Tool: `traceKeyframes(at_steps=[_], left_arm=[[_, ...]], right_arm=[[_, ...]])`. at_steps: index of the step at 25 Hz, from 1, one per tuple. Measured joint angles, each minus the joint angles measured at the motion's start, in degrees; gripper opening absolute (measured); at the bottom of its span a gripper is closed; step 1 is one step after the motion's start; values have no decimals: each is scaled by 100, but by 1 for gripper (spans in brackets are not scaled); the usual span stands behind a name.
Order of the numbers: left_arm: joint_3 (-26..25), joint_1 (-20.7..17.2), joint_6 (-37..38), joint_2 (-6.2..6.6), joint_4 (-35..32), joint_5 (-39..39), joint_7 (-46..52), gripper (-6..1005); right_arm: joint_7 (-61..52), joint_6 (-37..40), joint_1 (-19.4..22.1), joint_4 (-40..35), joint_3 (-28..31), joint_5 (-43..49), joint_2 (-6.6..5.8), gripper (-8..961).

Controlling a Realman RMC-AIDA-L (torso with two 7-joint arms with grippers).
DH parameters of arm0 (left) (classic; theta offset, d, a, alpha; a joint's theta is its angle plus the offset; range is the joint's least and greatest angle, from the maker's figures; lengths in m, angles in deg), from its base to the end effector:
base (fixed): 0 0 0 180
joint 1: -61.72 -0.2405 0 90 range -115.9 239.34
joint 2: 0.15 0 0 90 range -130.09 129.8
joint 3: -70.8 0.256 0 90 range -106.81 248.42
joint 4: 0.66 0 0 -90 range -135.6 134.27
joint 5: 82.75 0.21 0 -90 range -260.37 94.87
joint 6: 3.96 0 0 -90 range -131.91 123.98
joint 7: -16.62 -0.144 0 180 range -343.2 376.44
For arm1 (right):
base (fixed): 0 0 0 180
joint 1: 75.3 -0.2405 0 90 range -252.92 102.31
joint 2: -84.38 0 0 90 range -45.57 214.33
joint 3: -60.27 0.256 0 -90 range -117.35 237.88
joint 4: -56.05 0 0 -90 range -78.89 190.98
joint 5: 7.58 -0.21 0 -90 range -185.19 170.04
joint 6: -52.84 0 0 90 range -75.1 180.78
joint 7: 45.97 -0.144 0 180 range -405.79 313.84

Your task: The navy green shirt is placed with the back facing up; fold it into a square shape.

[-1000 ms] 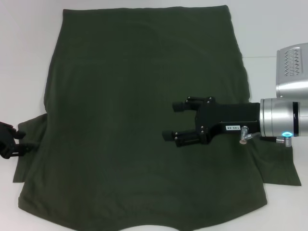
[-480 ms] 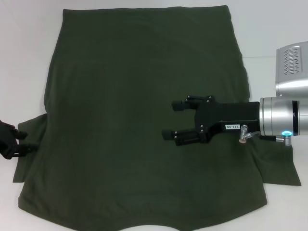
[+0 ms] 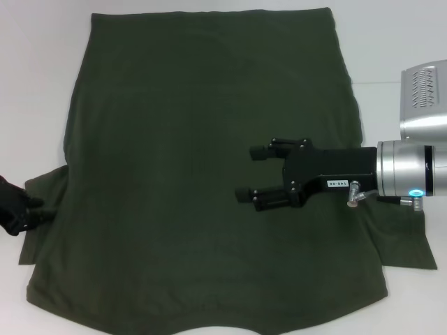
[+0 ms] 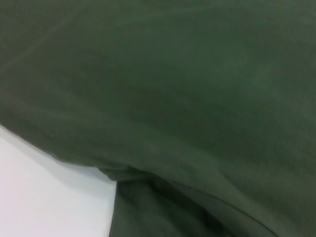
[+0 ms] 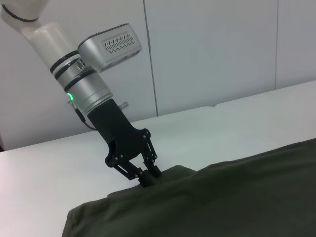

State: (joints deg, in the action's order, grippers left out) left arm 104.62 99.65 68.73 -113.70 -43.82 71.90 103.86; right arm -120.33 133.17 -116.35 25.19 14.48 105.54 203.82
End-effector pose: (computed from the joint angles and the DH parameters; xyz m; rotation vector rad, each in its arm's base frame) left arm -0.3329 0.3795 0.0632 -2.5705 -0.5947 0.3415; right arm 0.2091 0.3715 -0.0358 -2.8200 0.3856 0.6231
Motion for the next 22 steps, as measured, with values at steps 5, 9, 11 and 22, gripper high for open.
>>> traceKeyframes(at_steps=[5, 9, 11, 22], left_arm=[[2, 12, -15, 0, 8, 8, -2, 230], [-2, 17, -41, 0, 5, 11, -1, 152], [-12, 17, -46, 1, -6, 12, -2, 113], [-49, 33, 333, 128, -389, 157, 72, 29]], right_arm=[[0, 0, 0, 0, 0, 0, 0, 946], [0, 0, 0, 0, 0, 0, 0, 946], [0, 0, -3, 1, 0, 0, 4, 946], [1, -22, -10, 28, 0, 0, 9, 946]])
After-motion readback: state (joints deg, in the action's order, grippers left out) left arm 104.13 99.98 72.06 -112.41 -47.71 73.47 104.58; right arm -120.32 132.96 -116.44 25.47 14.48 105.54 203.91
